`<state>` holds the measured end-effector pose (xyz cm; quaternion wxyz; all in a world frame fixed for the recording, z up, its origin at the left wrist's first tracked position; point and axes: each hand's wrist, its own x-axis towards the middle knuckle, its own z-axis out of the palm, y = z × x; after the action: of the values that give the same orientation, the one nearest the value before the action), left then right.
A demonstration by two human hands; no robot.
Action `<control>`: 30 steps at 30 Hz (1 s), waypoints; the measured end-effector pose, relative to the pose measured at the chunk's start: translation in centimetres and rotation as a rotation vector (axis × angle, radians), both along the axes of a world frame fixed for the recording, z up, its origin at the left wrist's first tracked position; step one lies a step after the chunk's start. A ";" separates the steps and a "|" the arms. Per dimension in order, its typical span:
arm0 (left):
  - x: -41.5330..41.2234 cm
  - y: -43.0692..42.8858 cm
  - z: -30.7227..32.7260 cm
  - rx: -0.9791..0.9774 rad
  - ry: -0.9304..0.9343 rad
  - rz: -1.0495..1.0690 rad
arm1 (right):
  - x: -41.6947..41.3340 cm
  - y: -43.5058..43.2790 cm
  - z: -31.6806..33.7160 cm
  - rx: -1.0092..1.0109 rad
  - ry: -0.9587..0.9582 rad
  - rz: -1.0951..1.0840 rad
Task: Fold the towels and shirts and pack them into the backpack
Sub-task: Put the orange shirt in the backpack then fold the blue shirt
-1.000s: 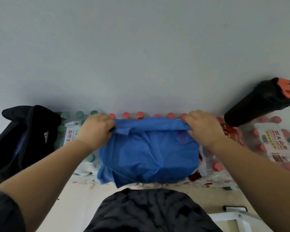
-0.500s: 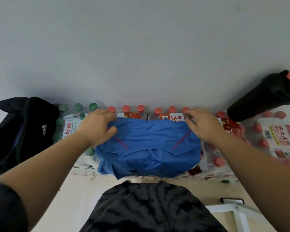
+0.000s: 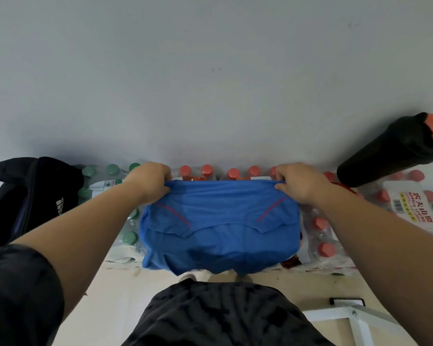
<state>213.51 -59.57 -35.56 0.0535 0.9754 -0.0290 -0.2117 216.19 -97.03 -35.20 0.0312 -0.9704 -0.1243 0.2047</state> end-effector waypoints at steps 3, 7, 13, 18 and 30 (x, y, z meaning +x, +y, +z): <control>1.2 0.4 1.4 -0.057 -0.131 0.046 | 1.0 0.5 2.1 -0.037 -0.227 -0.001; 2.5 0.1 4.7 -0.102 -0.495 0.027 | 2.4 1.0 4.3 -0.013 -0.684 0.045; 1.5 0.9 4.4 -0.148 -0.552 -0.027 | 0.9 0.1 2.9 0.003 -0.722 0.148; -1.9 1.8 1.7 -0.198 -0.499 -0.105 | -2.4 -1.4 0.0 0.194 -0.522 0.234; -7.8 2.6 -1.8 -0.141 -0.244 -0.331 | -6.1 -2.7 -1.9 -0.006 -0.194 0.366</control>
<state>205.73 -56.98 -37.34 0.0821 0.9696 -0.2099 -0.0956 210.06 -99.69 -37.15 -0.0214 -0.9468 -0.3006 0.1127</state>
